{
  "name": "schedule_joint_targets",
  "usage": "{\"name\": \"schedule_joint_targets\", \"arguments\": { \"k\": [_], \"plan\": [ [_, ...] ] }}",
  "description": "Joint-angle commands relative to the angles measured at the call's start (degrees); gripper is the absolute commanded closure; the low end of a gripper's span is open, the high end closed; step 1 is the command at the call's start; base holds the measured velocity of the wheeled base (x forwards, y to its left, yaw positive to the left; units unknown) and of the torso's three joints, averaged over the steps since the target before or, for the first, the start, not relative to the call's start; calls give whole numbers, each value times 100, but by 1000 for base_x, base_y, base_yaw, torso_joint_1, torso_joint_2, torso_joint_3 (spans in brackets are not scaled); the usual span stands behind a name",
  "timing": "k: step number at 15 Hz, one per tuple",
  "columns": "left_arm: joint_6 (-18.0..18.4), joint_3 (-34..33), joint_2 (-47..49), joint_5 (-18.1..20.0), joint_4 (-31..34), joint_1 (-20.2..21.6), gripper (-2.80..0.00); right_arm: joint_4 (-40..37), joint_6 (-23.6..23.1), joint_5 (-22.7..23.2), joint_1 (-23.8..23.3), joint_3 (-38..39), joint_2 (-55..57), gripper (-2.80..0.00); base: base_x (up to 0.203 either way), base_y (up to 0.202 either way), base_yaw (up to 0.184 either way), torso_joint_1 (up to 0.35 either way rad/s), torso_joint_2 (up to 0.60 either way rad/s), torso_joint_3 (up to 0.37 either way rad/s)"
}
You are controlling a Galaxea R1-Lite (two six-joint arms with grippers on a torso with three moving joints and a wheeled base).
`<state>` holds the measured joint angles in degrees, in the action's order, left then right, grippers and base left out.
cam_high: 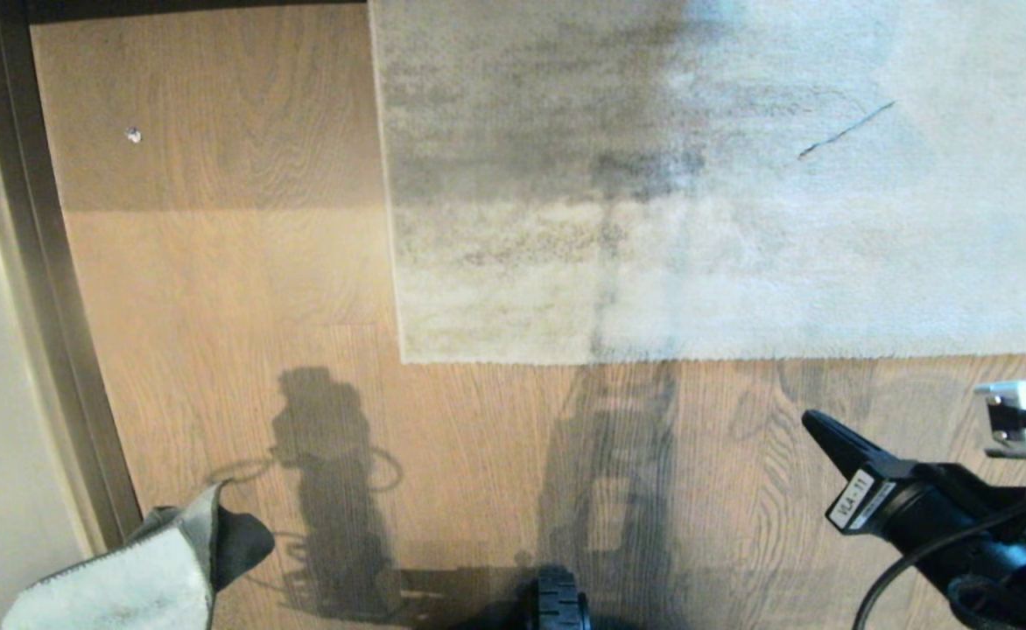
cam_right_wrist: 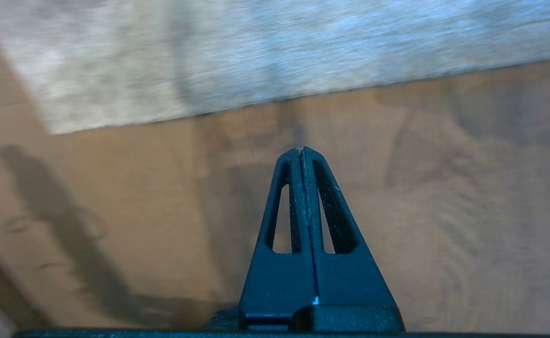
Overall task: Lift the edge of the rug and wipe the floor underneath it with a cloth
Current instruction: Put down the rag
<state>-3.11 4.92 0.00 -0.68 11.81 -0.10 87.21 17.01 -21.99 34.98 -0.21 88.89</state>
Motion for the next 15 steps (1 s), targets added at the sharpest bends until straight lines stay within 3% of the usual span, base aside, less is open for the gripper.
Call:
{"name": "schedule_joint_targets", "arguments": {
  "k": [1,4,9,15],
  "plan": [
    [-2,0,0,-2,5,1,0,274,-92,-24,-334,21,62,0,0,0,0,0,0,0],
    [-6,0,0,-2,5,1,0,253,-597,-44,-867,21,173,0,0,0,0,0,0,0],
    [-6,0,0,-2,5,1,0,-466,-953,-732,-1050,21,216,0,0,0,0,0,0,0],
    [-6,0,0,-2,5,1,0,-505,-1192,-745,-2160,21,43,0,0,0,0,0,0,0]
  ]
}}
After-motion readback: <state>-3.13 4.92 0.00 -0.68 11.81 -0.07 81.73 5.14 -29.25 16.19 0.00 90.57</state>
